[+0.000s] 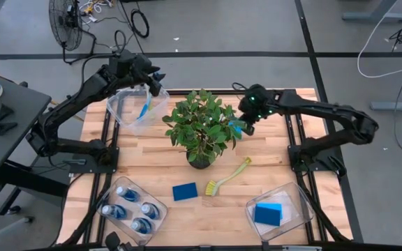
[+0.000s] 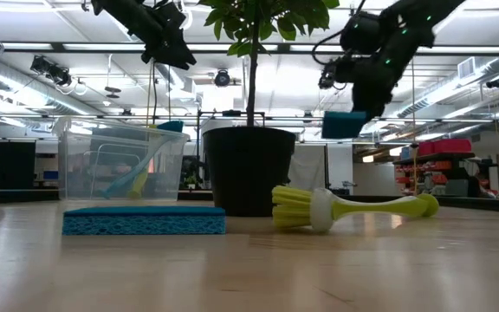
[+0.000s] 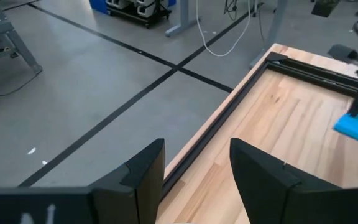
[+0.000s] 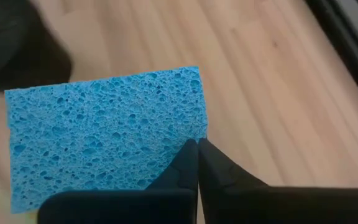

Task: Pick & Place Kitchen Sink Supplies
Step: Put the blue sponge into the bottom right transparent bin

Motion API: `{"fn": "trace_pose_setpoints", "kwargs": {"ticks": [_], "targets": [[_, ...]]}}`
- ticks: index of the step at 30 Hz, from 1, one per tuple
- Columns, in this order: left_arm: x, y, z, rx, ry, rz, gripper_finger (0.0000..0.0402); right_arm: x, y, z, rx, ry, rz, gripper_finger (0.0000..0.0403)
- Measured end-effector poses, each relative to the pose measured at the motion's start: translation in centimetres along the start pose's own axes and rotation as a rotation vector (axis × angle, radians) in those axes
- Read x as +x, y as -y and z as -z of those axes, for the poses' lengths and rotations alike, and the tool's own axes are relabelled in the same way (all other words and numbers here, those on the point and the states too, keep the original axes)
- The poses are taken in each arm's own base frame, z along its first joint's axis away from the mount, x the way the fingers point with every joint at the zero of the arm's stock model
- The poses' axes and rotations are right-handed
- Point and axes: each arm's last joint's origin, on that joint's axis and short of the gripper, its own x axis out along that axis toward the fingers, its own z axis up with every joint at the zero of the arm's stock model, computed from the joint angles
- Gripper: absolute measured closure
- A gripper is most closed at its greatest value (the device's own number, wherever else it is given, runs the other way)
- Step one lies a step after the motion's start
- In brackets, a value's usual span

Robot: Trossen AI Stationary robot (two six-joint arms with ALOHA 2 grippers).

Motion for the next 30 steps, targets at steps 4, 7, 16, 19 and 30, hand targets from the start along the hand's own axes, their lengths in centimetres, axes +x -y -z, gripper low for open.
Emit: {"fn": "trace_pose_setpoints", "kwargs": {"ticks": [4,7,16,19,30], "targets": [[0.0,0.0,0.0,-0.001,0.0,0.0,0.0216,-1.6,-1.6,0.8,-0.038,-0.024,-0.031,0.0403],[0.0,0.0,0.0,-0.001,0.0,-0.001,0.0216,-2.6,-3.1,1.3,-0.084,-0.035,-0.075,0.0403],[0.0,0.0,0.0,-0.001,0.0,-0.001,0.0216,-4.6,-7.6,2.8,-0.158,-0.081,-0.351,0.0403],[0.0,0.0,0.0,-0.001,0.0,0.0,0.0216,-5.3,-9.2,3.5,-0.208,-0.104,-0.432,0.0403],[0.0,0.0,0.0,-0.001,0.0,-0.001,0.0216,-7.3,-14.4,6.3,-0.45,-0.167,-0.607,0.0403]]}}
